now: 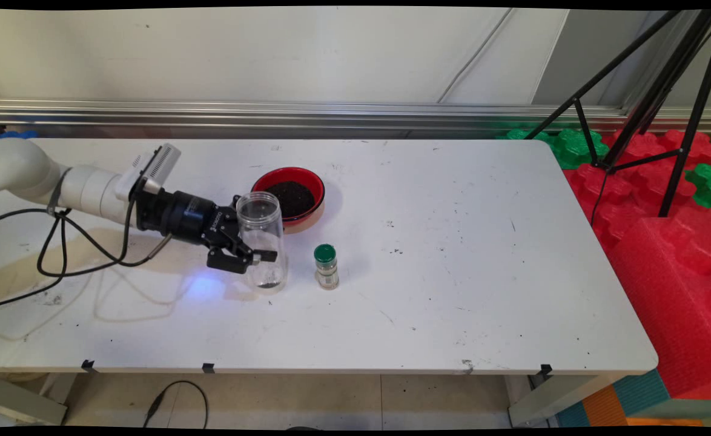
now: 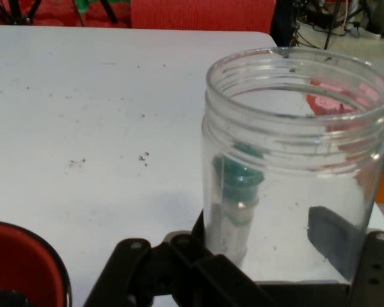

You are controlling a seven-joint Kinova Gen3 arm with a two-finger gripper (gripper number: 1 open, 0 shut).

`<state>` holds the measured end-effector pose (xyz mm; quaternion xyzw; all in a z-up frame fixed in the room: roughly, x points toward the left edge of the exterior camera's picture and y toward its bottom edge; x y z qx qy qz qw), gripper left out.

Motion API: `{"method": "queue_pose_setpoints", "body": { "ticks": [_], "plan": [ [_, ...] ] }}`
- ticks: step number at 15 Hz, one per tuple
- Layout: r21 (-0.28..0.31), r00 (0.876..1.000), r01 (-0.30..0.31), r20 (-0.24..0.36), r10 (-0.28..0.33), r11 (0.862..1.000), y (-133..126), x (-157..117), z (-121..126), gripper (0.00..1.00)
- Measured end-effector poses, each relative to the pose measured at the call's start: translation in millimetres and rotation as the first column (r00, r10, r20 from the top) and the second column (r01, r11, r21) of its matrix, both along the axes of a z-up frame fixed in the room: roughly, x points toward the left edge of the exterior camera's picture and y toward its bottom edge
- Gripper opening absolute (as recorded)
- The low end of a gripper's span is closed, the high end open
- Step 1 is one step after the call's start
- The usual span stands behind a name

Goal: Place the picked object on the table

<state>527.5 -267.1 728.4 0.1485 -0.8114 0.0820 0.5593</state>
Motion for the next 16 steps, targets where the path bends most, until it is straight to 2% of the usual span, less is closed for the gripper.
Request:
{"method": "queue_pose_setpoints", "body": {
  "ticks": [8,16],
  "plan": [
    [-0.003,1.000,0.006,0.012,-0.006,1.000,5,-8,-19,0.00],
    [-0.007,1.000,0.007,0.018,-0.007,1.000,9,-10,-27,0.00]
  ]
}}
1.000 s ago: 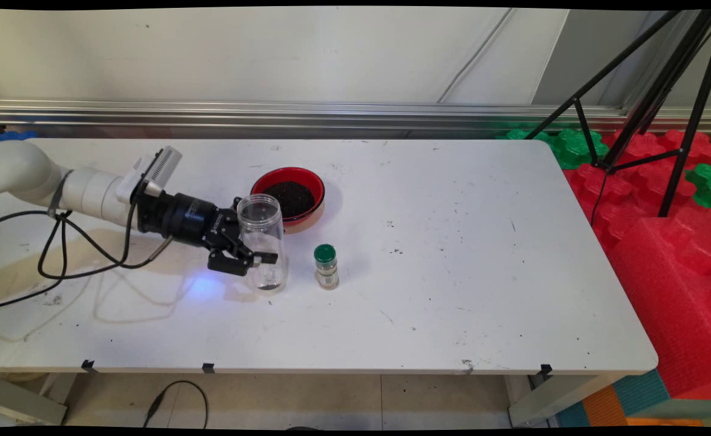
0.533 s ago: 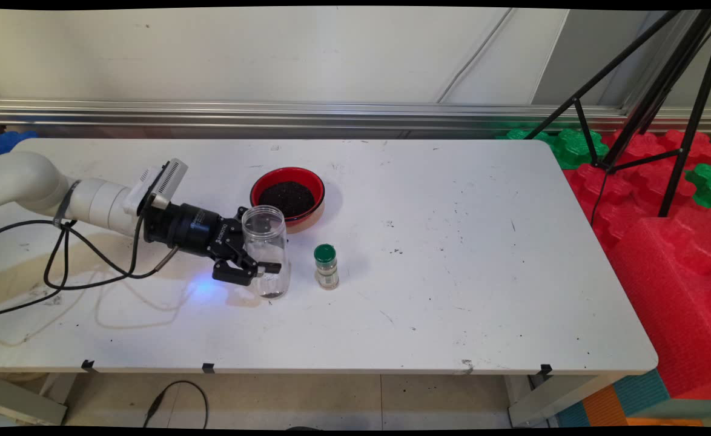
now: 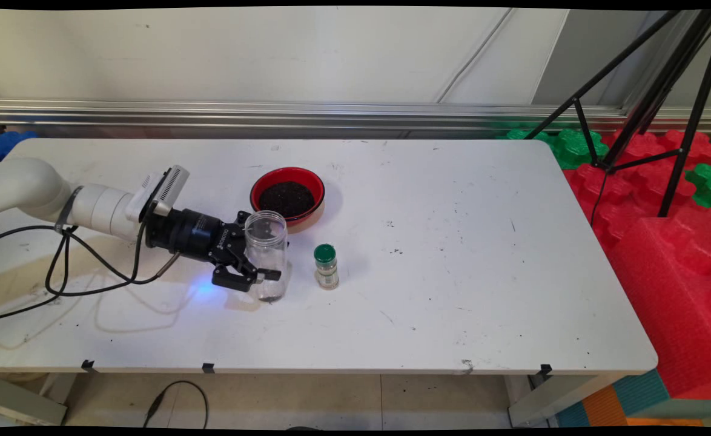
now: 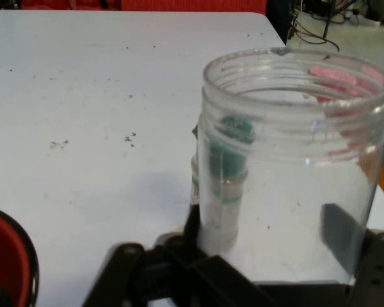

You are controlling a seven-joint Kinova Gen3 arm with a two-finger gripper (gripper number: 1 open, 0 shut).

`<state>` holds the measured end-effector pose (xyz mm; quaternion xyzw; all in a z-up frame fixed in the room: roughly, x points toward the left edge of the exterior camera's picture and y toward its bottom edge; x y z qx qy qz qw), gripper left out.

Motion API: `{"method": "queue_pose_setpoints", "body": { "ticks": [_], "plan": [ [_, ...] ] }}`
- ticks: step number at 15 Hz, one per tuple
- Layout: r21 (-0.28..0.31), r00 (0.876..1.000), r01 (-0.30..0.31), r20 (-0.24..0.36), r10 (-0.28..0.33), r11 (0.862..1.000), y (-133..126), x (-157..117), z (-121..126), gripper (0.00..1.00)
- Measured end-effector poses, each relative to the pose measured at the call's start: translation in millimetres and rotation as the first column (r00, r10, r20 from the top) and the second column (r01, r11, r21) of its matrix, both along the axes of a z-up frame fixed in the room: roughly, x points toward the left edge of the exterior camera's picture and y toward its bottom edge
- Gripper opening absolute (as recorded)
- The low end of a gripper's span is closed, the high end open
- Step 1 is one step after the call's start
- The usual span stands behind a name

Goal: Place the picked object on the table

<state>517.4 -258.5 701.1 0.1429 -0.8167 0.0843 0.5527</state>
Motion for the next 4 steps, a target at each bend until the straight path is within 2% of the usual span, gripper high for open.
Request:
{"method": "queue_pose_setpoints", "body": {
  "ticks": [1,4],
  "plan": [
    [-0.001,1.000,0.000,0.001,0.000,1.000,0.8,0.1,-1.0,1.00],
    [-0.003,1.000,0.001,0.002,-0.001,1.000,2.4,0.8,-2.5,1.00]
  ]
}}
